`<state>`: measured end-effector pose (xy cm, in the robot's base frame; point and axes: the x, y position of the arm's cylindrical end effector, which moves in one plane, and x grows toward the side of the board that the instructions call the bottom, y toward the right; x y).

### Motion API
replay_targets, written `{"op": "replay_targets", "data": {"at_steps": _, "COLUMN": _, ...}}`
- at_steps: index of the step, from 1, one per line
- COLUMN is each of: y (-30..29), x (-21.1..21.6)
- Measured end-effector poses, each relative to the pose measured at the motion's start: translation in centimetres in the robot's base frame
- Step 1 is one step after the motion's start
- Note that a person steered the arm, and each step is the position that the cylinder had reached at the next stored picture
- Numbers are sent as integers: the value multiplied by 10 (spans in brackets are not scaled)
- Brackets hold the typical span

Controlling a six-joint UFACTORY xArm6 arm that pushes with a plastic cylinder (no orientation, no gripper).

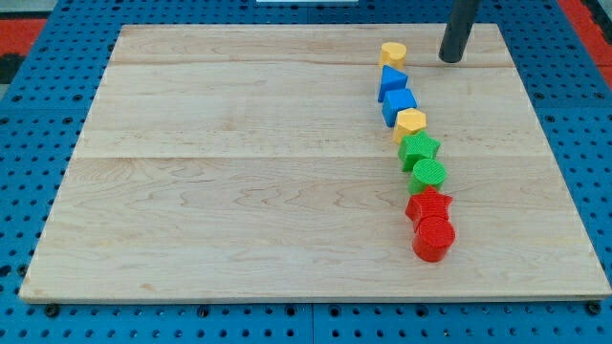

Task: Move your arm towards the right centre

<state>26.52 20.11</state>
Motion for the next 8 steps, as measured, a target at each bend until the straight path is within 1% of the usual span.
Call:
{"op": "replay_targets", "data": {"at_steps": 4, "y": 1, "x": -1}}
{"op": "replay_targets", "data": {"at_steps": 6, "y": 13, "x": 21}}
{"op": "replay_targets", "data": {"at_steps": 8, "y": 13, "x": 21}}
